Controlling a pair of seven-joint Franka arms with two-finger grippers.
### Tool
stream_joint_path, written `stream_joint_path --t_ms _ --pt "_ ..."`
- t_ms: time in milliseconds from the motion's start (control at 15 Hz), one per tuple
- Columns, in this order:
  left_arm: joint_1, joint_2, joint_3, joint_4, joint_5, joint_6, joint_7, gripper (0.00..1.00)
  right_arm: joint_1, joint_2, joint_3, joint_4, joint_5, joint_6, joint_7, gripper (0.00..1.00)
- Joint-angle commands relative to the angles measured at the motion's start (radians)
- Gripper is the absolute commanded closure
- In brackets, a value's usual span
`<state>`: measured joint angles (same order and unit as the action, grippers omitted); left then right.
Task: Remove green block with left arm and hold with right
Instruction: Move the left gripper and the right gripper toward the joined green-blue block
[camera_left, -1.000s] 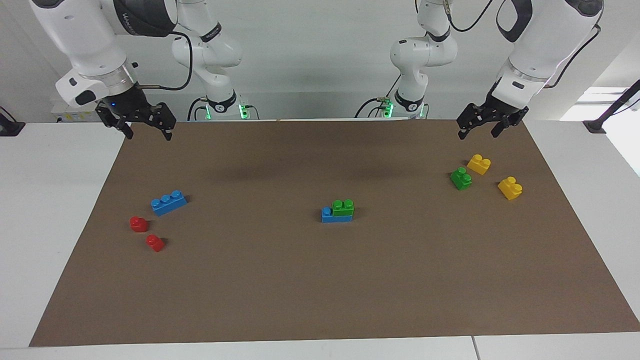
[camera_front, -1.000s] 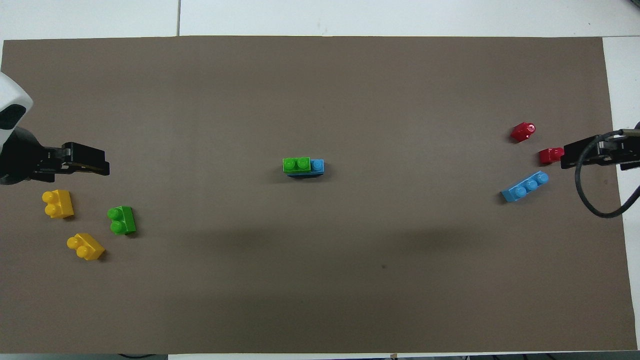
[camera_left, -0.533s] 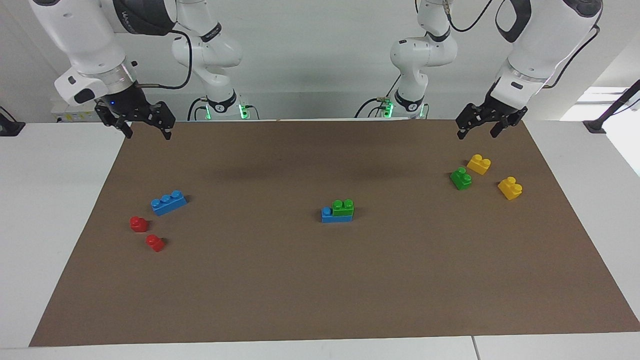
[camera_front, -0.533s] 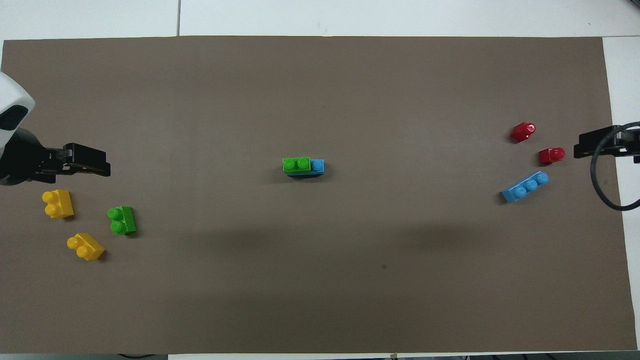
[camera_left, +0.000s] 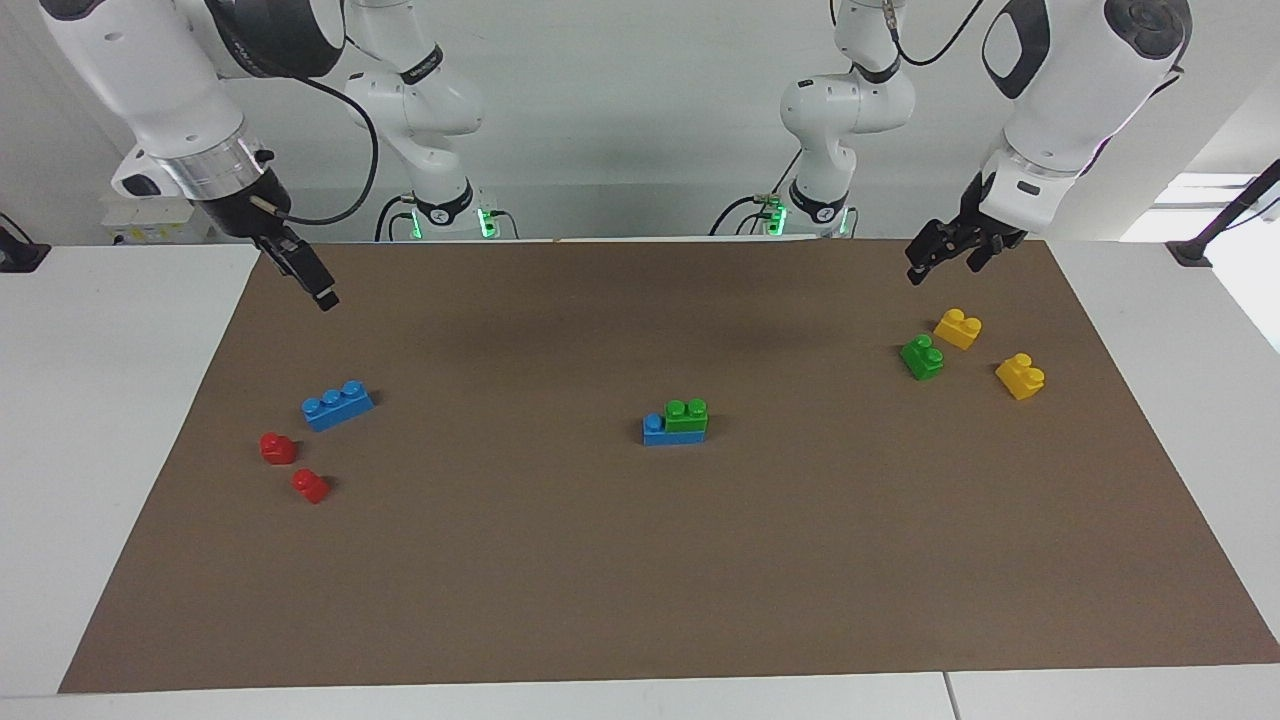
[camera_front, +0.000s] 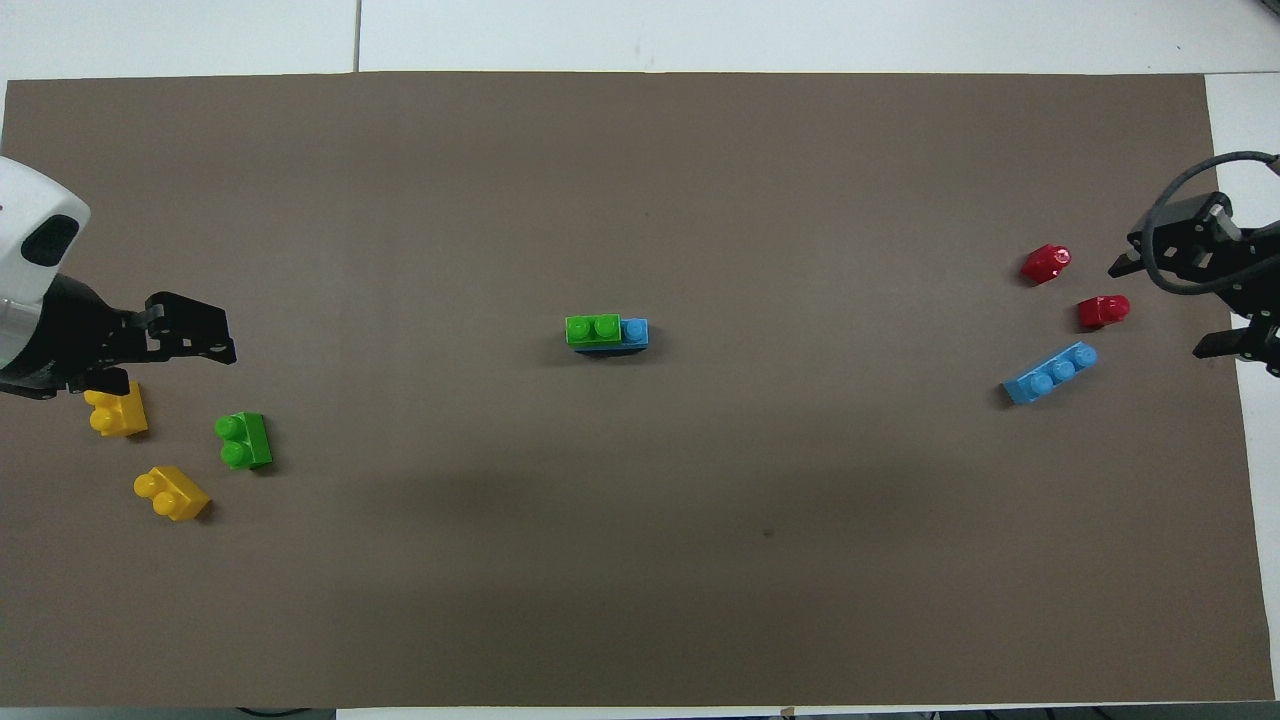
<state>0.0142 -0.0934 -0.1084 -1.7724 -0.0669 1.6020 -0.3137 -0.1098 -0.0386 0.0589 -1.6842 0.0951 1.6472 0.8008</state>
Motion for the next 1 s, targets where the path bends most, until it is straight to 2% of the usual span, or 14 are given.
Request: stream_joint_path --t_ms 0,133,333,600,933 --pt "-0.031 -0.052 0.001 -0.064 0.012 0.006 -0.122 0.0 0.018 0.011 0.006 -0.022 0.041 0.019 0.214 0.01" --pt "-0.046 -0.066 0.001 -0.09 0.006 0.012 -0.22 0.0 0.018 0.032 0.004 -0.022 0.116 0.02 0.308 0.01" --pt "-0.095 -0.088 -0.001 -0.137 0.004 0.076 -0.42 0.0 0.047 0.089 0.009 -0.022 0.146 0.052 0.365 0.01" --pt "-0.178 -0.109 -0.001 -0.196 0.001 0.153 -0.753 0.0 0.077 0.173 0.013 -0.022 0.319 0.146 0.555 0.01" --pt "-0.29 -0.108 -0.001 -0.245 -0.001 0.235 -1.097 0.0 0.199 0.224 0.013 -0.057 0.406 0.287 0.774 0.01"
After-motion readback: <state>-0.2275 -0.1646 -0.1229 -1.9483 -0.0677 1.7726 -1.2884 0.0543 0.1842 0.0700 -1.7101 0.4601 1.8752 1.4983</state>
